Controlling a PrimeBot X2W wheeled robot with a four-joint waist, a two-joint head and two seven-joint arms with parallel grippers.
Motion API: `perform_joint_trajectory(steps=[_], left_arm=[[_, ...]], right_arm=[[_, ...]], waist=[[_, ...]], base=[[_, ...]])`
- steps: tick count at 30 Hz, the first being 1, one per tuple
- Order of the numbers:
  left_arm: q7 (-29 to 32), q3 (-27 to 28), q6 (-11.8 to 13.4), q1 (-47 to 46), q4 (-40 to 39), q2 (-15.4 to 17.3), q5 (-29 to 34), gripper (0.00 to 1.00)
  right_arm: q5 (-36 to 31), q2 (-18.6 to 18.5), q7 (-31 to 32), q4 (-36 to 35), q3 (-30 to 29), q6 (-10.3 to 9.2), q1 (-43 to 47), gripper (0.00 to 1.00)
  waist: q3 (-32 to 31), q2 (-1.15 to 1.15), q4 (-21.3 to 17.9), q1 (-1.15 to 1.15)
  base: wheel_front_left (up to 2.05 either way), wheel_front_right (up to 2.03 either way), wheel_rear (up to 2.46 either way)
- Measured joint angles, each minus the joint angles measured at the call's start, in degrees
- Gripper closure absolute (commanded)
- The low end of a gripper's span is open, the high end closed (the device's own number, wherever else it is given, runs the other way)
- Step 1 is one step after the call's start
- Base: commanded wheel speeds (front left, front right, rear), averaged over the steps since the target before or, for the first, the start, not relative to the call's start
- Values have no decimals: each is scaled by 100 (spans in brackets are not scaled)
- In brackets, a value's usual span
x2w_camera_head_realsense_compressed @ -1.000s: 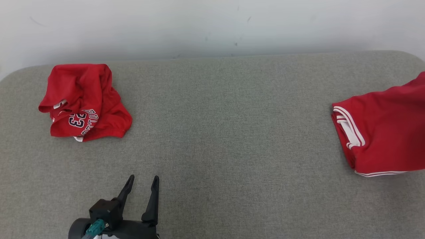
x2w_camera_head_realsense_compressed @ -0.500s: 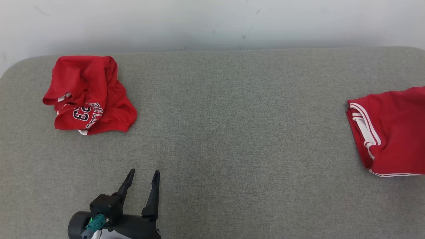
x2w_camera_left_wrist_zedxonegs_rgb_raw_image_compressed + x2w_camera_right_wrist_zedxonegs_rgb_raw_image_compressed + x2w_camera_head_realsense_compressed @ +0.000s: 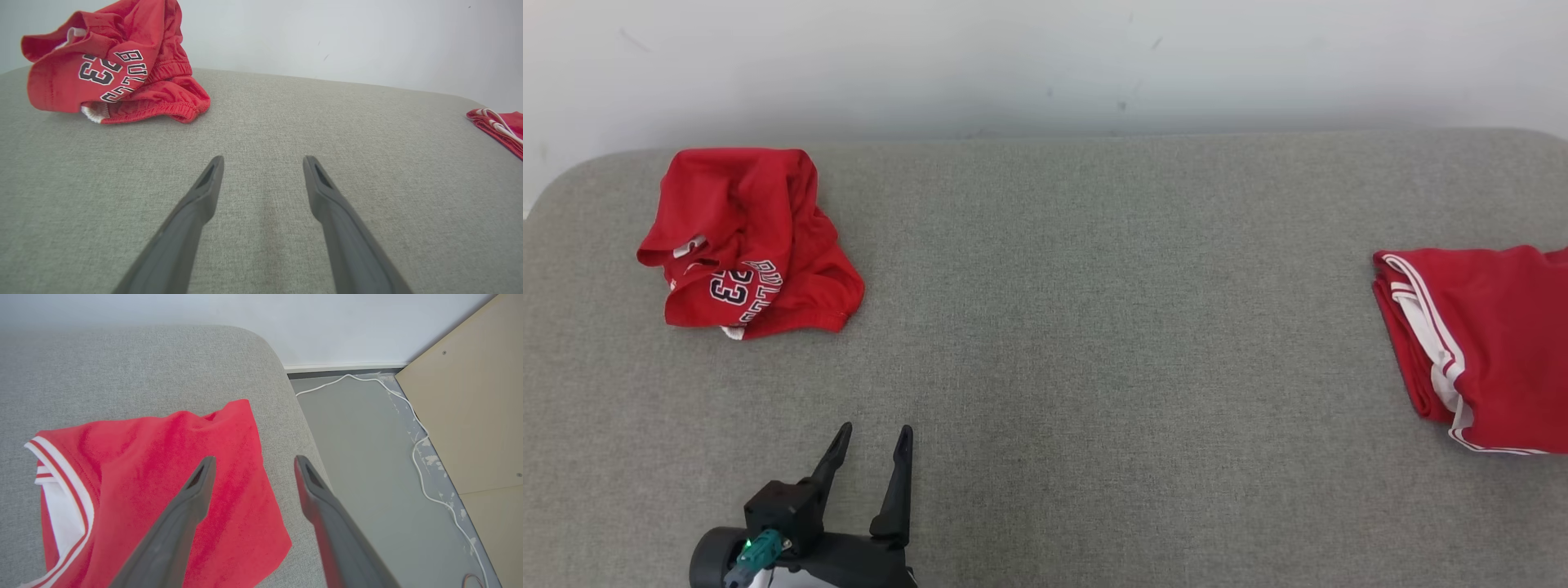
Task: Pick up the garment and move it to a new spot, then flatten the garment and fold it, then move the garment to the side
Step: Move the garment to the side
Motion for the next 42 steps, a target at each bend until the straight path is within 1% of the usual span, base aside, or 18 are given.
perform_joint_trajectory(steps=[4, 8, 10, 11, 13, 16, 21, 23, 27, 28, 31, 32, 34, 39, 40, 42], left_arm=[[0, -3, -41, 8, 41, -34, -1, 0], [0, 75, -40, 63, 62, 4, -9, 0], [0, 109, -38, 71, 67, 40, -10, 0], [0, 137, -31, 84, 65, 45, -10, 0], [0, 189, -5, 169, 58, 55, -12, 0], [0, 271, 12, 369, 41, 102, -51, 0], [1, 446, 70, 688, -52, 248, -146, 0], [1, 505, 118, 806, -124, 270, -164, 0], [0, 577, 169, 939, -321, 280, -163, 0], [0, 612, 170, 983, -381, 293, -163, 0], [0, 714, 213, 1107, -516, 353, -162, 0], [1, 737, 223, 1132, -549, 380, -162, 0], [1, 798, 263, 1156, -668, 405, -160, 0], [1, 848, 270, 1268, -895, 408, -112, 0], [0, 860, 272, 1272, -939, 408, -110, 0], [0, 945, 320, 1368, -1044, 422, -110, 0]], right_arm=[[111, 48, -318, -35, -181, 114, -30, 0], [135, 174, -744, -192, -202, 297, -23, 0], [156, 211, -1059, -304, -282, 387, -6, 0], [233, 221, -1239, -378, -374, 393, 16, 0], [365, 226, -1630, -536, -536, 493, 110, 0], [444, 256, -2160, -779, -626, 519, 380, 0], [513, 506, -2893, -1219, -701, 543, 1048, 0], [639, 570, -2952, -1396, -794, 543, 1305, 0], [620, 619, -2943, -1824, -794, 542, 1914, 0], [523, 617, -2942, -1960, -725, 542, 2052, 0], [488, 716, -2936, -2410, -787, 532, 2474, 0], [472, 732, -2927, -2591, -820, 487, 2620, 0], [433, 753, -2926, -2941, -968, 363, 2886, 0], [234, 751, -2926, -3811, -1452, -23, 3531, 0], [235, 755, -2926, -3955, -1577, -75, 3652, 0], [174, 780, -2927, -4180, -1659, -91, 3812, 0]], waist=[[-93, 0, -15, 0], [-212, 0, -45, 0], [-279, 0, -73, 0], [-314, 0, -87, 0], [-390, 0, -117, 0], [-509, 0, -171, 0], [-701, 0, -312, 0], [-763, 0, -390, 0], [-882, 0, -542, 0], [-906, 0, -579, 0], [-969, 0, -690, 0], [-986, 0, -725, 0], [-1014, 0, -790, 0], [-1048, 0, -912, 1], [-1047, 0, -925, 1], [-1039, 0, -957, 1]], base=[[0, 0, 0], [0, 0, 0], [0, 0, 0], [0, 0, 0], [0, 0, 0], [0, 0, 0], [0, 0, 0], [0, 0, 0], [0, 0, 0], [0, 0, 0], [0, 0, 0], [0, 0, 0], [0, 0, 0], [0, 0, 0], [0, 0, 0], [0, 0, 0]])
